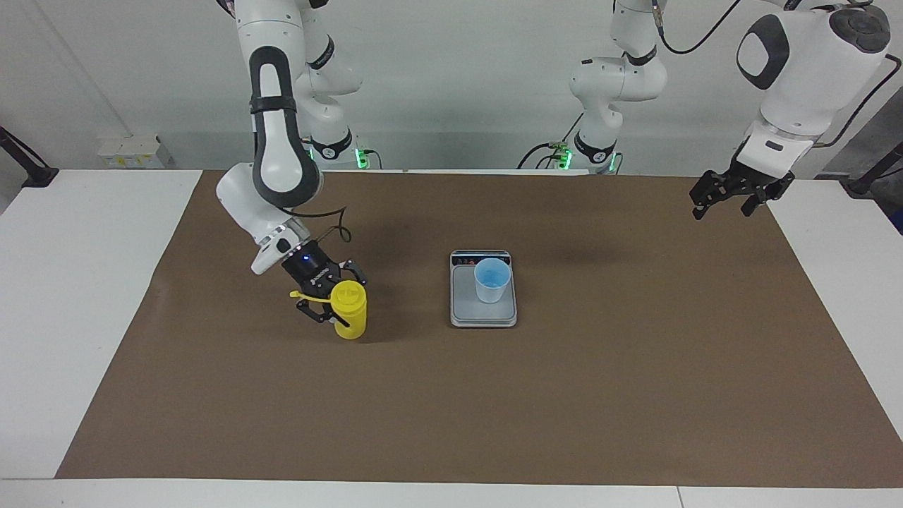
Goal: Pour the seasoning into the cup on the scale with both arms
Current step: 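Lift the yellow bottle with the right gripper over the blue cup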
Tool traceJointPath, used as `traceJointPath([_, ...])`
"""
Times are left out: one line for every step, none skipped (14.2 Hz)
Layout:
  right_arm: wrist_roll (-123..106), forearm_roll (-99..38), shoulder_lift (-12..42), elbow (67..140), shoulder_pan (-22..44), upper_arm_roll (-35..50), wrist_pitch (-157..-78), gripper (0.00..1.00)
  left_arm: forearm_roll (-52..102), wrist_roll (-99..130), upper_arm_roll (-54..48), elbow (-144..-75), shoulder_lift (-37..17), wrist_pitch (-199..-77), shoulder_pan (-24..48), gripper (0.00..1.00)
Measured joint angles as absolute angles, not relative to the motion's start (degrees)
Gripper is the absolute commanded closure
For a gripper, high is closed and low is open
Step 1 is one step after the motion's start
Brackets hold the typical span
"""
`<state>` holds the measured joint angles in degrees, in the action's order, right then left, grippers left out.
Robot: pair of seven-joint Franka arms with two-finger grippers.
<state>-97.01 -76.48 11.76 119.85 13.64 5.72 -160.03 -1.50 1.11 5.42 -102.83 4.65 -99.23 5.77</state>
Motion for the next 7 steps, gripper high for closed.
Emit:
traceJointPath([-94.0,-73.3,11.8,119.7,14.7,5.7,-160.9,0.9,-1.5,1.1,5.4,-102.8,4.7,-99.2,5.8,0.0])
traceJointPath([-91.3,-70.2,11.8,119.6,15.1,5.7,-161.1,0.9,-1.5,1.1,5.4,-102.8,4.7,-99.2,5.8,0.0])
traceJointPath([-88.3,-66.5,11.9,119.5,15.3,5.7,-161.1,0.9,-1.5,1.1,5.4,-102.8,4.7,-99.2,5.8,0.0])
traceJointPath([-85.6,-63.2,12.0,119.3,15.4,5.7,-161.1,0.9,-1.5,1.1,5.4,-102.8,4.7,-99.2,5.8,0.0])
traceJointPath([-82.9,-60.0,12.1,119.0,15.6,5.7,-161.1,0.9,-1.5,1.1,5.4,-102.8,4.7,-99.2,5.8,0.0])
traceJointPath([-80.1,-56.6,12.2,118.9,15.9,5.7,-161.1,0.9,-1.5,1.1,5.4,-102.8,4.7,-99.2,5.8,0.0])
traceJointPath([-77.0,-52.6,12.3,118.8,16.3,5.7,-161.1,0.9,-1.5,1.1,5.4,-102.8,4.7,-99.2,5.8,0.0])
